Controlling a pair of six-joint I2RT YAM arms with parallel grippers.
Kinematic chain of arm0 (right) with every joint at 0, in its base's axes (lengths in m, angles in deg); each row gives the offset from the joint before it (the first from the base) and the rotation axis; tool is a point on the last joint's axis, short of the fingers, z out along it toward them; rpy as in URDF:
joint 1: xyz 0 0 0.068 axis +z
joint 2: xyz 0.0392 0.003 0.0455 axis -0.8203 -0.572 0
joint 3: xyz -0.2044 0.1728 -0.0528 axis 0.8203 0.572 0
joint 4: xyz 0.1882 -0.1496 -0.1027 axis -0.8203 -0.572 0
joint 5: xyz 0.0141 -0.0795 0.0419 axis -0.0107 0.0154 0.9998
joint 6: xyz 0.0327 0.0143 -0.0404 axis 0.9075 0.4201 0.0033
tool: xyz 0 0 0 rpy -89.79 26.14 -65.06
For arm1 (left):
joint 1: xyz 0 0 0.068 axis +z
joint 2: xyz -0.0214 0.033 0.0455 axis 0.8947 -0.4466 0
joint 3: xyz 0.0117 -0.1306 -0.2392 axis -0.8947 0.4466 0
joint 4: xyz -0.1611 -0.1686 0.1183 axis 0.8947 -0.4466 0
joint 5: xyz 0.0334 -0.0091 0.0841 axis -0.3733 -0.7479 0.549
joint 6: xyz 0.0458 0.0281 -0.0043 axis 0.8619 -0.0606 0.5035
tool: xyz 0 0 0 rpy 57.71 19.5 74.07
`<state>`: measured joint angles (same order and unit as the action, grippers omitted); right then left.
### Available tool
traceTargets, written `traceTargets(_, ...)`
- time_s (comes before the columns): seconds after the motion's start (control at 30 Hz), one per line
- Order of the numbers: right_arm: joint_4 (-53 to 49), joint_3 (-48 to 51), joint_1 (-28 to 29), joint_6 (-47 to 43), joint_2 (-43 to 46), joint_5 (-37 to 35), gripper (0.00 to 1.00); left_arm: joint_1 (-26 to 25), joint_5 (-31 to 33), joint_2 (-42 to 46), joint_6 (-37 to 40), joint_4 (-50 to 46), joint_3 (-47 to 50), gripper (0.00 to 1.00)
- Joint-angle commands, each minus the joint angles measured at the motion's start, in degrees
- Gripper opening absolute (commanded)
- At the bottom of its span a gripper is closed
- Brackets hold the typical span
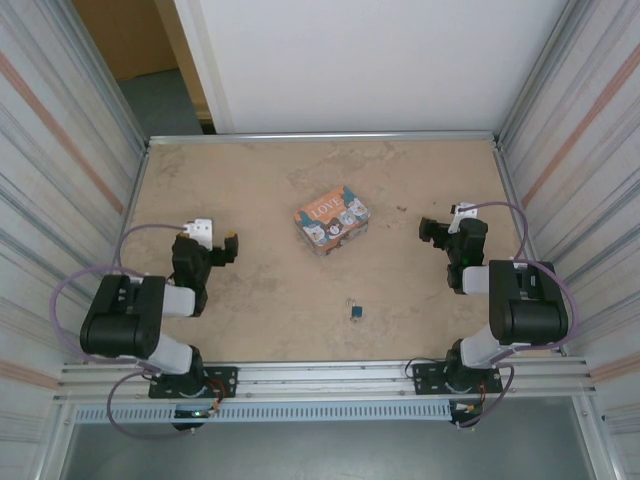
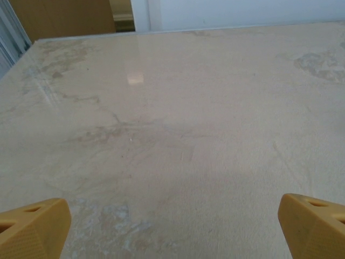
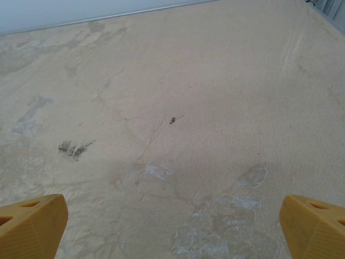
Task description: Unlock the padlock with the key
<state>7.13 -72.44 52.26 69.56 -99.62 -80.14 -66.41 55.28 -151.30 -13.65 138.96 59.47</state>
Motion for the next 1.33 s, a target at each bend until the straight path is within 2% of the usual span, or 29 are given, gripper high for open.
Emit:
traceTargets(0.0, -0.36, -0.32, 0.49, -1.6, -0.15, -0.95, 0.99, 0.64, -0.26, 1.32, 0.63, 2.59, -0.93, 0.99)
traceTargets(0.07, -0.35, -0.35, 0.5, -1.54, -0.14, -0.93, 0.99, 0.83, -0.01, 0.21, 0.62, -0.74, -3.48, 0.99)
traceTargets(0.17, -0.33, -0.3, 0.44, -1.57, -0.2, -0.96, 0.99, 1.39, 0.28, -0.21, -0.42, -12.23, -9.67, 0.99)
traceTargets(0.23, -0.36, -0.35, 0.49, -1.53, -0.15, -0.95, 0.99, 1.59, 0.16, -0.57, -0.35, -9.81, -8.95, 0.99)
traceTargets(1.3, -0.45, -0.32, 0.44, -1.58, -0.14, -0.87, 0.99, 1.6, 0.04, -0.21, -0.35, -11.07, -9.26, 0.99)
